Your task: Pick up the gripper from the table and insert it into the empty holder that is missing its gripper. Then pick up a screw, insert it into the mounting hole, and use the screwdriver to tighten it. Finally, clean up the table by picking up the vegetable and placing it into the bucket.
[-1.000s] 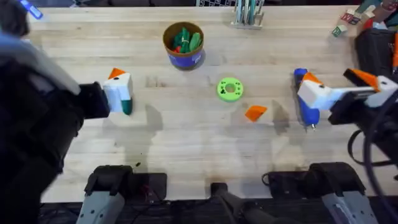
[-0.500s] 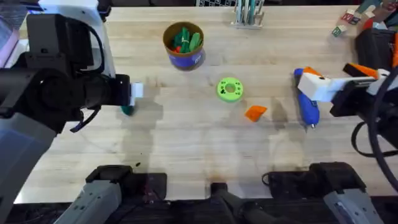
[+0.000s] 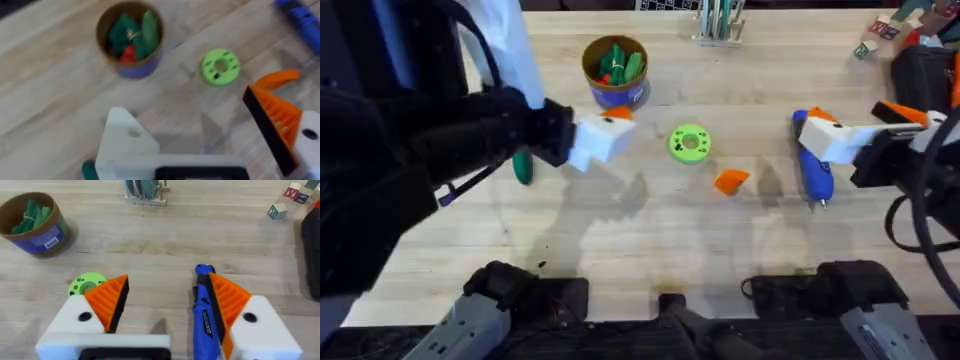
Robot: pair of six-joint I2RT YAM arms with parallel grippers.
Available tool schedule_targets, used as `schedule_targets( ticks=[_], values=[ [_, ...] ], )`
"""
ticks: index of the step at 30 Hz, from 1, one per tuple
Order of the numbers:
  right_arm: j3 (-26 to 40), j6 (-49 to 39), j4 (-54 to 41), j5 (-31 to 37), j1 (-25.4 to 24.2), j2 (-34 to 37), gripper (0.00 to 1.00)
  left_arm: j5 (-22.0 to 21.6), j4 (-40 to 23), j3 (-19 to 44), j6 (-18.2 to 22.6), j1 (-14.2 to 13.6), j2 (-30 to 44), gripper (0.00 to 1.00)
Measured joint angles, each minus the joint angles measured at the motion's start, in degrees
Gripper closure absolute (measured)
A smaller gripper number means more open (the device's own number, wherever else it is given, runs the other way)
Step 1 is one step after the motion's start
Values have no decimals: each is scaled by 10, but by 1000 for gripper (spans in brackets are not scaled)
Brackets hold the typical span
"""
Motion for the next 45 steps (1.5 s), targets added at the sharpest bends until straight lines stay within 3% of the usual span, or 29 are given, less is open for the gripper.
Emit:
schedule_targets(
  ticks=[4, 7, 12, 18, 21, 26, 31, 37, 45],
  values=[
    [0, 0, 0, 0, 0, 0, 68, 46, 91, 1, 6, -64, -11, 15],
    [0, 0, 0, 0, 0, 0, 67, 59, 102, 4, 7, -92, -10, 14],
    [0, 0, 0, 0, 0, 0, 67, 60, 44, 4, 7, -98, -9, 14],
    [0, 0, 0, 0, 0, 0, 67, 59, 73, 3, 7, -98, -9, 15],
    [0, 0, 0, 0, 0, 0, 68, 57, 138, -16, 8, -98, -12, 14],
    [0, 0, 0, 0, 0, 0, 69, 53, 306, -148, 9, -98, -86, 15],
    [0, 0, 0, 0, 0, 0, 67, 53, 407, -291, 7, -100, -204, 15],
    [0, 0, 0, 0, 0, 0, 67, 53, 435, -408, 2, -100, -323, 15],
    [0, 0, 0, 0, 0, 0, 66, 34, 445, -486, -36, -92, -440, 15]
  ],
)
